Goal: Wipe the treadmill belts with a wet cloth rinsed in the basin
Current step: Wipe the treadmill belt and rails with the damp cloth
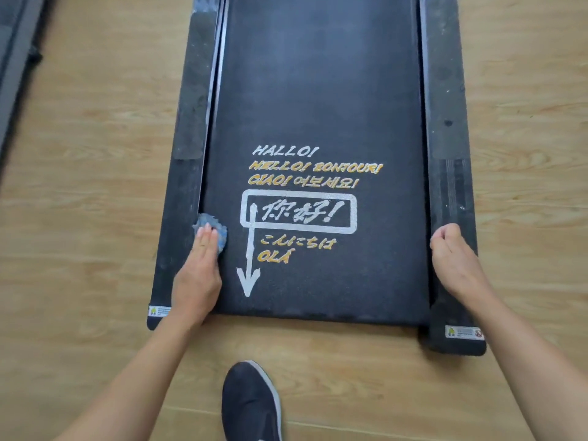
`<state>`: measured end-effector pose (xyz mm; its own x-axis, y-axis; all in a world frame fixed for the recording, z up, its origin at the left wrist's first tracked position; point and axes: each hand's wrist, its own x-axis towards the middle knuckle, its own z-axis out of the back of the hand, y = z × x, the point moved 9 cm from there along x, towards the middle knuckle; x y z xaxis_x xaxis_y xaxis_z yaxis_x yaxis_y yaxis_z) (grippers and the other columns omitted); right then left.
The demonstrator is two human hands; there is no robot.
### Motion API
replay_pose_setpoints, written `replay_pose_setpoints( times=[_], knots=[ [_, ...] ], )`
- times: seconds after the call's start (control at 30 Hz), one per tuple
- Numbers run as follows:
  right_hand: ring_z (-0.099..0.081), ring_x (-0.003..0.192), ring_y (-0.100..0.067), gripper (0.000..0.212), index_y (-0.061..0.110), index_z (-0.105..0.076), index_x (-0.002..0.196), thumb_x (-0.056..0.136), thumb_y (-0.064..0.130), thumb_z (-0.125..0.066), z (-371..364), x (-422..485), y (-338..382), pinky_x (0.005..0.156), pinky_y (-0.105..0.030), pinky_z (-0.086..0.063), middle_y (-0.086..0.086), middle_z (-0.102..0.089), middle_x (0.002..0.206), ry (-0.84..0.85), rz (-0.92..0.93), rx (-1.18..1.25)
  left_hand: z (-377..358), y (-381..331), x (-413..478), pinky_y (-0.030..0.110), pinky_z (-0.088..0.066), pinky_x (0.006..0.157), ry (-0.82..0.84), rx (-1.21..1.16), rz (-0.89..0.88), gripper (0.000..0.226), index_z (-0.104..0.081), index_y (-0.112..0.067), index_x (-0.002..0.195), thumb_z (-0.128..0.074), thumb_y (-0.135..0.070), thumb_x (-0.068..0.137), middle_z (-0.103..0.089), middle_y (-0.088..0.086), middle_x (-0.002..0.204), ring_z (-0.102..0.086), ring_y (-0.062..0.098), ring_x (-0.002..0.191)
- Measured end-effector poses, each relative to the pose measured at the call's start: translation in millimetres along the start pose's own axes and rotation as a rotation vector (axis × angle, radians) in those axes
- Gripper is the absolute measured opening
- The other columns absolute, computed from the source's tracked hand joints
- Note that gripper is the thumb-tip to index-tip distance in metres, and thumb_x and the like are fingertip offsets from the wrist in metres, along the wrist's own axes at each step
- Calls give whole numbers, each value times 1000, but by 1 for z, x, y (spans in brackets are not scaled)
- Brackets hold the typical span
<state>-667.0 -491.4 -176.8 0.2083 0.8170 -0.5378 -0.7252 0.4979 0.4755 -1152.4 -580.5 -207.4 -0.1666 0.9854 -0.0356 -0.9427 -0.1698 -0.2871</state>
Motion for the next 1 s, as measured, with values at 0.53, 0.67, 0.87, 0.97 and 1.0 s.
replay_pose_setpoints(
  times=[0.53,0.67,0.87,0.97,1.0],
  knots=[
    [-55,97,-33,22,11,-47,104,101,24,-29,1,1,-7,80,-42,-42,-9,-60,102,73,-29,88,-66,-170,-5,53,-35,124,-17,-210,-104,51,-39,5,158,-35,-14,110,-37,22,166,-31,36,157],
    [-54,91,-31,20,13,-46,99,100,24,-28,1,2,-5,74,-41,-39,-8,-60,97,73,-26,79,-96,-288,-11,51,-36,124,95,-292,-337,53,-43,4,156,-43,-4,104,-39,22,165,-33,36,156],
    [-59,98,-29,24,13,-49,103,101,30,-32,5,4,-8,93,-47,-46,-6,-63,99,57,-76,150,-122,-393,-39,46,-32,126,162,-245,-558,61,-19,11,159,-23,-8,101,-37,25,165,-33,38,156],
    [-57,97,-31,23,13,-48,102,102,28,-31,5,5,-10,92,-48,-45,-5,-61,97,59,-55,140,-127,-367,-42,41,-36,125,223,3,-711,56,-37,5,157,-16,-4,106,-42,20,163,-39,32,154],
    [-56,96,-32,21,14,-48,102,101,27,-31,5,5,-10,89,-46,-44,-5,-60,96,60,-50,135,-124,-350,-40,41,-39,123,230,70,-728,57,-45,2,154,-14,0,107,-45,18,162,-42,31,152]
  ],
)
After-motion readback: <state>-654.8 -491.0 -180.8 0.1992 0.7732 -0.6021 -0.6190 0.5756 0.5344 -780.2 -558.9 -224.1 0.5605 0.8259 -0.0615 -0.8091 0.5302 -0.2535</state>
